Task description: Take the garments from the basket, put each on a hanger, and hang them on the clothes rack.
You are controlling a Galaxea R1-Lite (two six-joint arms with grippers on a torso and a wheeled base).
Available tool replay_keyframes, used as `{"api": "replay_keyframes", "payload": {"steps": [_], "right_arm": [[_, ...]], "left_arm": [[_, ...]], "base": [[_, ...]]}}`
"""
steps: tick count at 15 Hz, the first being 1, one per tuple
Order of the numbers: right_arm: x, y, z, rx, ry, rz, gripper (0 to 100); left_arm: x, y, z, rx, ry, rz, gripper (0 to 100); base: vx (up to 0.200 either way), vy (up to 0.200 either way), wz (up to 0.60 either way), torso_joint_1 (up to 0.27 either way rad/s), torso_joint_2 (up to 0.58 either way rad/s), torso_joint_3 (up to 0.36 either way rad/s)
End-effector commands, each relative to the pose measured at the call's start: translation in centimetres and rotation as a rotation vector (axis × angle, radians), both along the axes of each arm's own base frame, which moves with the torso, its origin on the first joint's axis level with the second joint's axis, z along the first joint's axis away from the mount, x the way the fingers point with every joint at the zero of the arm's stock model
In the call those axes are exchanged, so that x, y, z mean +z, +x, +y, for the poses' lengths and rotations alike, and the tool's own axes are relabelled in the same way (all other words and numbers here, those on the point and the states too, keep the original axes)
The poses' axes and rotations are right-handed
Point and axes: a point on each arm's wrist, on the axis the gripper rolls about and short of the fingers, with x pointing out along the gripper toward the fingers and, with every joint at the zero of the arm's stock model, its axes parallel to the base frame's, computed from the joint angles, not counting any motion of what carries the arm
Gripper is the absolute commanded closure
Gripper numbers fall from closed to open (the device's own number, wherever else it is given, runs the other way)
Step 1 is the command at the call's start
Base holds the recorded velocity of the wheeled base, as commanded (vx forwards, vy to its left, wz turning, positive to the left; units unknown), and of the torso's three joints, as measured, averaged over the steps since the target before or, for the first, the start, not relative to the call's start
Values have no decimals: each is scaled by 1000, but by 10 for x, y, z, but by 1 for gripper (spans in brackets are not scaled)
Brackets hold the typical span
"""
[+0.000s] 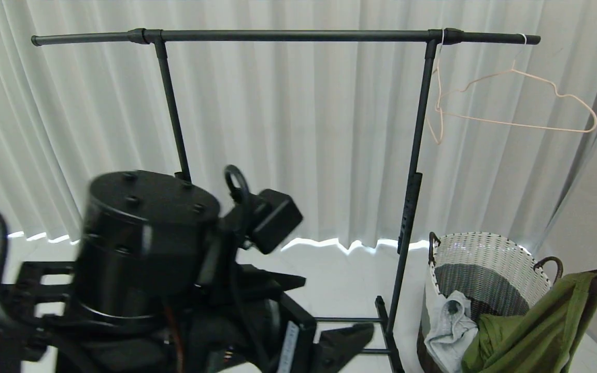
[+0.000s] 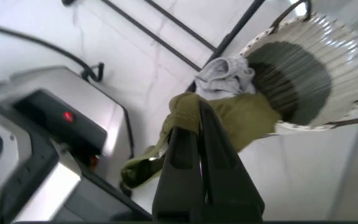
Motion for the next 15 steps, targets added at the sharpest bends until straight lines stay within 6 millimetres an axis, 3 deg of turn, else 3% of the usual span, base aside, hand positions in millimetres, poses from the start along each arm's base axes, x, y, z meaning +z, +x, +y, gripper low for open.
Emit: {"api": "replay_keyframes", "payload": {"steps": [1,4,7,10,15], "right_arm": [[-9,0,2,5,30,43,100],[-10,1,10,33,89,50,100],[-9,3,18,42,153,20,100],[-7,0,18,41,168,8,100],[-3,-9,15,36,192,-13,100]], "left_arm": [[-32,-3,-84,-1,7,118,0],[-55,-17,-141,-23,22,147,0],[-84,-15,-176,-44,60,161,0],[-106,-9,-194,-38,88,169,0],[-136,1,-201,-15,142,188,0]], "base": [[0,0,0,0,0,0],[0,0,0,0,0,0],[0,0,0,0,0,0],[0,0,0,0,0,0],[0,0,0,0,0,0]]}}
